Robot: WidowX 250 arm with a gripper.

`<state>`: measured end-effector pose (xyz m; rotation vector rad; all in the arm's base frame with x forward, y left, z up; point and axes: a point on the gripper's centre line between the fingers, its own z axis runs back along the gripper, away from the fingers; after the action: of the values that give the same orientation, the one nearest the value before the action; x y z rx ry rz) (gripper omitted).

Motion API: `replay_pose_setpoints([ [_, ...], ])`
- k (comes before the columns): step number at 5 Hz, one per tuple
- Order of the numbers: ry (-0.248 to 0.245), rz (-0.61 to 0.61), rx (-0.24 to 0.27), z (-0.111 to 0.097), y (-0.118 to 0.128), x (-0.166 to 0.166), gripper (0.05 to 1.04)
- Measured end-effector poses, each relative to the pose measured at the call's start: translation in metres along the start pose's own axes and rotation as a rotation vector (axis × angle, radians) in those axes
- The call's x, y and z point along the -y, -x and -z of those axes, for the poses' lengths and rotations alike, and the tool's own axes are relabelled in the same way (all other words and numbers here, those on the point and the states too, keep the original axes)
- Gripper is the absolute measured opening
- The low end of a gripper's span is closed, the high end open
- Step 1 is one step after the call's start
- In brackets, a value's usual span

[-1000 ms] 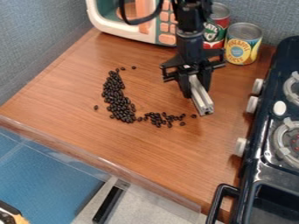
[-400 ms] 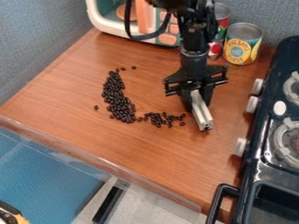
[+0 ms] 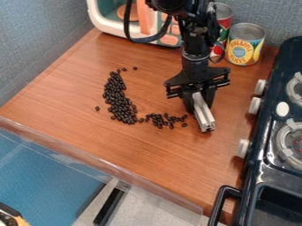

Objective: Sweep into pile

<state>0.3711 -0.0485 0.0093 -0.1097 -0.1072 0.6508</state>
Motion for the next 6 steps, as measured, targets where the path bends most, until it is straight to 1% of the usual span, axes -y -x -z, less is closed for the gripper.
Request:
replay_pose_setpoints([
  [1, -0.005, 0.006, 0.001, 0.000, 0.001, -0.009, 0.389],
  [4, -0.033, 0.013, -0.008, -0.006, -0.012, -0.059, 0.388],
  [6, -0.044, 0.008, 0.031, -0.009, -0.020, -0.084, 0.388],
])
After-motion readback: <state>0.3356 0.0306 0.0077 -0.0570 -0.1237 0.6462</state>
